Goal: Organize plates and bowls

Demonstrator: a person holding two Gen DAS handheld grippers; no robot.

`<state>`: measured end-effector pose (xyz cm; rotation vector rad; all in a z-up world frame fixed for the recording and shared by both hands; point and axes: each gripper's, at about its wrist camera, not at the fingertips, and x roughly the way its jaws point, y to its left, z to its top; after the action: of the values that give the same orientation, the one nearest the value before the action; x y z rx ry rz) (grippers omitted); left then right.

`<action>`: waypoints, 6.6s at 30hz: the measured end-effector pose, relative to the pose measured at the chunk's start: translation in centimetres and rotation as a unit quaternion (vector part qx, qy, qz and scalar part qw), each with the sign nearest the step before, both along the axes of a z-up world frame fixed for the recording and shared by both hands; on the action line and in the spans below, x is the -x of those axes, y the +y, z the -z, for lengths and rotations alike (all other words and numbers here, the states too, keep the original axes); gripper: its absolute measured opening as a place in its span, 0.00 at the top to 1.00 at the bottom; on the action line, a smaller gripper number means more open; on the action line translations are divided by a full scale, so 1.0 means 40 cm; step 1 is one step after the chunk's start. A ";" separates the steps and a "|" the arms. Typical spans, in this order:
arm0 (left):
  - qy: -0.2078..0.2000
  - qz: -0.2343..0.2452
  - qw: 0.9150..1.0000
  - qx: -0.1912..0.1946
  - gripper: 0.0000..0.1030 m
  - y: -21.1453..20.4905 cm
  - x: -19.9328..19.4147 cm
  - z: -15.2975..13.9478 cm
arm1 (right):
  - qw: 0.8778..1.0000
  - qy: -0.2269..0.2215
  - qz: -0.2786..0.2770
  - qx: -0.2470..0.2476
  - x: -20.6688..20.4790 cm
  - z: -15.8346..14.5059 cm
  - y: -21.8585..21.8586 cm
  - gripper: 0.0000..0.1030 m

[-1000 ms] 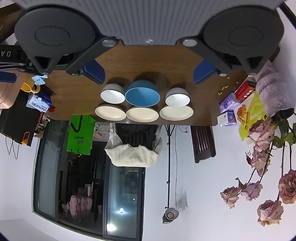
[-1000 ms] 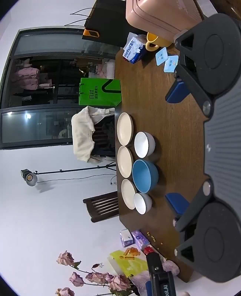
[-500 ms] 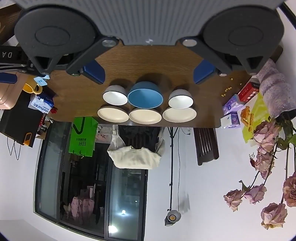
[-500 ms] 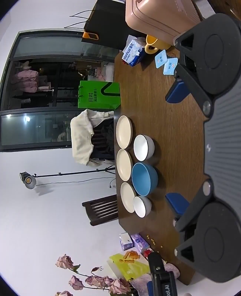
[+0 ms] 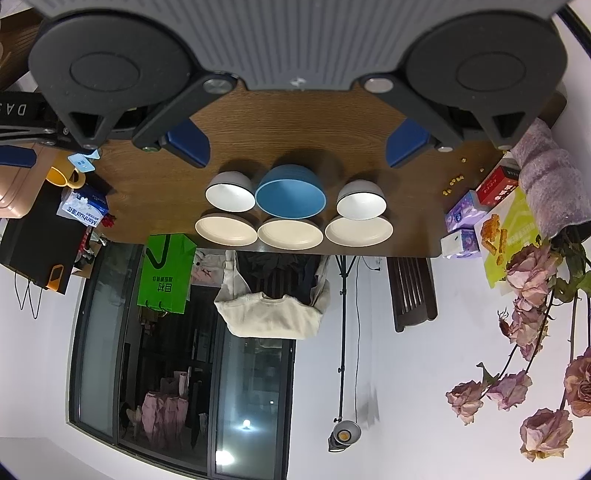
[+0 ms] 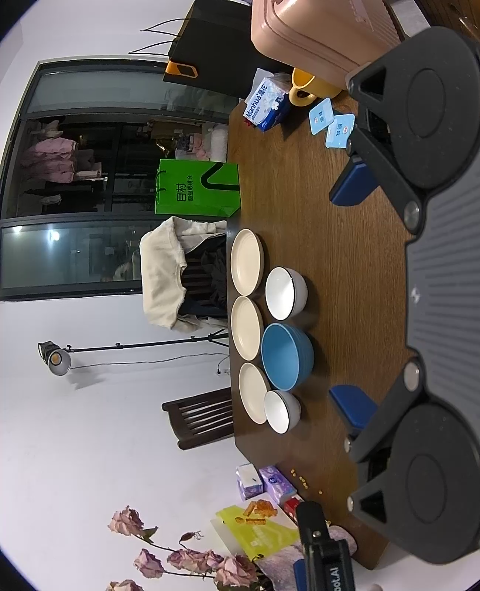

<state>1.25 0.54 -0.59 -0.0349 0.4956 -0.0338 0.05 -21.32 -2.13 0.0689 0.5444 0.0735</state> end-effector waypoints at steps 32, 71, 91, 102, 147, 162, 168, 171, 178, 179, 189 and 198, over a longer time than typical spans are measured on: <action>0.000 0.008 1.000 -0.002 0.00 -0.037 0.006 0.003 | 1.000 0.003 0.003 -0.003 0.004 0.011 -0.017 0.00; 0.005 0.007 1.000 -0.003 0.00 -0.039 -0.006 0.007 | 1.000 0.009 0.002 -0.003 -0.006 0.016 -0.027 0.00; 0.017 0.004 1.000 -0.005 0.00 -0.010 -0.102 0.001 | 1.000 0.022 0.001 -0.007 -0.086 0.020 -0.002 0.00; 0.025 0.006 1.000 -0.004 0.00 -0.012 -0.177 0.005 | 1.000 0.028 0.003 -0.005 -0.178 0.017 -0.009 0.00; 0.033 -0.036 0.999 -0.001 0.00 0.162 -0.576 0.011 | 0.996 0.074 -0.042 0.005 -0.651 0.035 0.175 0.00; 0.042 -0.115 0.992 0.015 0.00 0.228 -0.697 0.020 | 0.990 0.094 -0.104 0.009 -0.862 0.039 0.243 0.00; 0.044 -0.163 0.986 0.011 0.00 0.215 -0.715 -0.018 | 0.986 0.088 -0.141 0.013 -0.934 0.016 0.236 0.00; 0.040 -0.179 0.983 0.014 0.00 0.210 -0.727 -0.026 | 0.984 0.077 -0.161 0.007 -0.961 0.004 0.223 0.00; 0.051 -0.193 0.980 0.005 0.00 0.219 -0.775 -0.031 | 0.979 0.082 -0.187 0.000 -1.041 0.002 0.218 0.00; 0.055 -0.193 0.980 0.007 0.00 0.223 -0.788 -0.027 | 0.979 0.082 -0.188 0.002 -1.053 0.005 0.221 0.00; 0.077 -0.197 0.977 0.011 0.00 0.258 -0.910 0.017 | 0.976 0.106 -0.189 -0.011 -1.181 0.051 0.254 0.00; 0.102 -0.216 0.971 0.024 0.00 0.310 -1.024 0.078 | 0.969 0.140 -0.201 -0.004 -1.311 0.113 0.312 0.00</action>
<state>42.20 12.95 -3.70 -0.1946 0.6834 0.3895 52.48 -8.85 -6.65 -0.0261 0.8358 0.4678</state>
